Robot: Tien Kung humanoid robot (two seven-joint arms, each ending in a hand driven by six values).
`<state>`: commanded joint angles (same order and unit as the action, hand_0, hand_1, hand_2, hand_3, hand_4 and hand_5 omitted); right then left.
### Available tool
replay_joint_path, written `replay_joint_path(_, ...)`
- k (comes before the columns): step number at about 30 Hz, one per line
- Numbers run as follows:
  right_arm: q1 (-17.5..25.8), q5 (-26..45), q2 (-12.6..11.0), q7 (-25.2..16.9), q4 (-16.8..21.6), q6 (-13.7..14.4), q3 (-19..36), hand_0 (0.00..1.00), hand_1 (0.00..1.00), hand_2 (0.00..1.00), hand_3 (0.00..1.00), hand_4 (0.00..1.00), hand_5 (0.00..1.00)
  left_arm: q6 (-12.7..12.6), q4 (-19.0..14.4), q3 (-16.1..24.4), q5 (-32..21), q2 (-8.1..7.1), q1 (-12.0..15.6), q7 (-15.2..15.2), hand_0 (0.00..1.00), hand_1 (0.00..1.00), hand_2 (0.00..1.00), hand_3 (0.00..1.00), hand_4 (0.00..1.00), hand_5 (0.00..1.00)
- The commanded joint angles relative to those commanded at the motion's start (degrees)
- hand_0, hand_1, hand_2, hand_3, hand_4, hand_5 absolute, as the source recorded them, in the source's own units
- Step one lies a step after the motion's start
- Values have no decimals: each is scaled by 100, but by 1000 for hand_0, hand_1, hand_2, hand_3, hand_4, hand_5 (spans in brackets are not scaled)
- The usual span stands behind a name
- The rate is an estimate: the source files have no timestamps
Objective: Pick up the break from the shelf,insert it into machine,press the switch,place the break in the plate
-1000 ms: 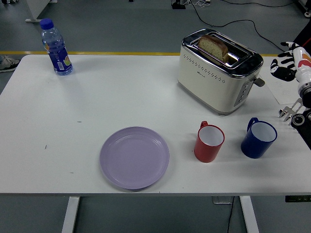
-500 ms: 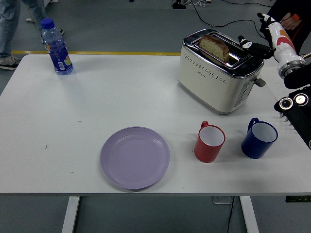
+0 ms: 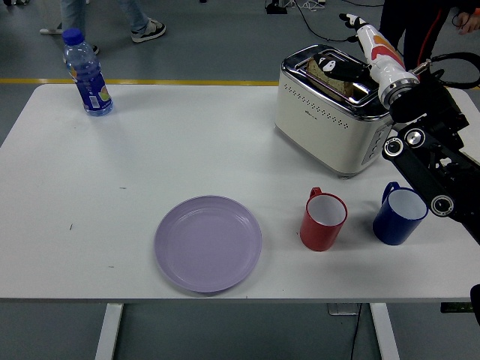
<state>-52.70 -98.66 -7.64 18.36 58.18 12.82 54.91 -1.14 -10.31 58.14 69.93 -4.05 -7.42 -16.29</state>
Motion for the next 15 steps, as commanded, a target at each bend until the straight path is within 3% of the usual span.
replay_joint_path(9, -286, -164, 269, 68, -752, -136, -232, 874, 848, 920, 927, 781, 427, -12, 0, -24, -36, -4, -25, 11, 678, 697, 687, 560, 288, 868)
replay_joint_path(10, -305, -177, 287, 72, -809, -141, -247, 853, 835, 882, 895, 777, 418, -13, 0, -26, -41, -4, -27, 13, 678, 698, 687, 559, 288, 864)
replay_joint_path(15, -331, -190, 343, 22, -1016, 36, -317, 853, 835, 882, 895, 777, 418, -16, 0, -48, -62, -6, -36, 21, 678, 698, 687, 559, 288, 864)
